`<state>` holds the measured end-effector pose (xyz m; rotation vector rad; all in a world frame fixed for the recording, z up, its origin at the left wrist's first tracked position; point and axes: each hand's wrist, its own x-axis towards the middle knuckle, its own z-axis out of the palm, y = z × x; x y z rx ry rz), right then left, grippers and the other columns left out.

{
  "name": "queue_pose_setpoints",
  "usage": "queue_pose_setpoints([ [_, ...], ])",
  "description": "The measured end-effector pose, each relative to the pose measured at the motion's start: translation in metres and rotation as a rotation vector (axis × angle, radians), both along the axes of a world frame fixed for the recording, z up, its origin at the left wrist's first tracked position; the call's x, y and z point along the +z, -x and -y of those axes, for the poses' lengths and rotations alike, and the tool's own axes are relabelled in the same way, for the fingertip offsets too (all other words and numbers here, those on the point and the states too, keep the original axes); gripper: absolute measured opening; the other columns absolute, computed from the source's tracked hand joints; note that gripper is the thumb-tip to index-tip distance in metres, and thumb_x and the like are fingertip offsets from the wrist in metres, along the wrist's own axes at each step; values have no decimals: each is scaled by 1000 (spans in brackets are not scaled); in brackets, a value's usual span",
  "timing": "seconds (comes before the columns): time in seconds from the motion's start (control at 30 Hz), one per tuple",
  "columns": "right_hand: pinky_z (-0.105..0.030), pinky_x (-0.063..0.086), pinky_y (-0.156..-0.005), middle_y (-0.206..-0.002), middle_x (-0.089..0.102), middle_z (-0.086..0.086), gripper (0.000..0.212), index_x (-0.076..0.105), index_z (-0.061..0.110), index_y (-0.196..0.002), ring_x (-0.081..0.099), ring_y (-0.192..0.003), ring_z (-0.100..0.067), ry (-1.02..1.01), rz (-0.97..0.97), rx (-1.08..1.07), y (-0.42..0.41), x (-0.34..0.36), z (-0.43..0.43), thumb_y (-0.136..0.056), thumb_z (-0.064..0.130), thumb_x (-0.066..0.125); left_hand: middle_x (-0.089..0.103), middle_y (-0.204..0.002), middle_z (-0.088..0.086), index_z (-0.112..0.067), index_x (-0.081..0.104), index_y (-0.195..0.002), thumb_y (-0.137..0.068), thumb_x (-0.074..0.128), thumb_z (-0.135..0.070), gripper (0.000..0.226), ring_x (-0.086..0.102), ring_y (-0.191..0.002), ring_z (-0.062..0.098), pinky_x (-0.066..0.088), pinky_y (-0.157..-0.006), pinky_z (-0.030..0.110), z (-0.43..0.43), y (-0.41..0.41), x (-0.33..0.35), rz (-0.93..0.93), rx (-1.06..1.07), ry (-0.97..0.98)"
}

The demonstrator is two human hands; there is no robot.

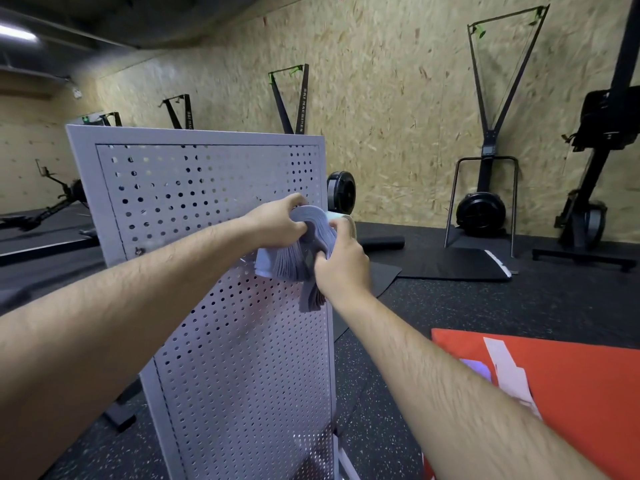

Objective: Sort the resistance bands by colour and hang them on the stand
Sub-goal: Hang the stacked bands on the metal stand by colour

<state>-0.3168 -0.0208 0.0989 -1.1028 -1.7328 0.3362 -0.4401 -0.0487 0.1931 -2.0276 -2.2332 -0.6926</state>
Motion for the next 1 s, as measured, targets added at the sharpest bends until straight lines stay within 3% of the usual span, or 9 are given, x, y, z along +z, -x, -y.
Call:
queue_pose_setpoints([
  [0.23,-44,54,-80,-108,63,-6,38,42,27,-125,62,-94,-31,26,-23,-23,14,-11,1,-90,17,56,62,-84,-2,-31,49,-124,-93,52,-29,32,57,-61,15,38,-49,25,-2,7,-5,-35,14,38],
  [0.47,-41,53,-74,-107,63,-6,37,42,29,-120,61,-91,-31,41,-77,-5,21,-21,2,-89,14,57,64,-88,0,-31,47,-125,-91,52,-27,34,60,-67,18,40,-52,26,1,10,-6,-69,40,103],
  [0.7,-39,49,-67,-98,69,-7,33,38,25,-115,65,-87,-35,112,-79,1,21,-25,6,-90,26,60,65,-86,9,-28,28,-138,-89,56,-17,58,58,-61,22,45,-51,32,7,9,-15,-95,36,229],
  [1.0,-44,55,-72,-95,66,-2,30,41,28,-105,63,-84,-31,115,-95,30,14,-21,5,-84,20,60,56,-75,5,-21,24,-133,-87,70,-36,67,49,-55,18,36,-45,28,17,-3,-10,-186,57,244],
])
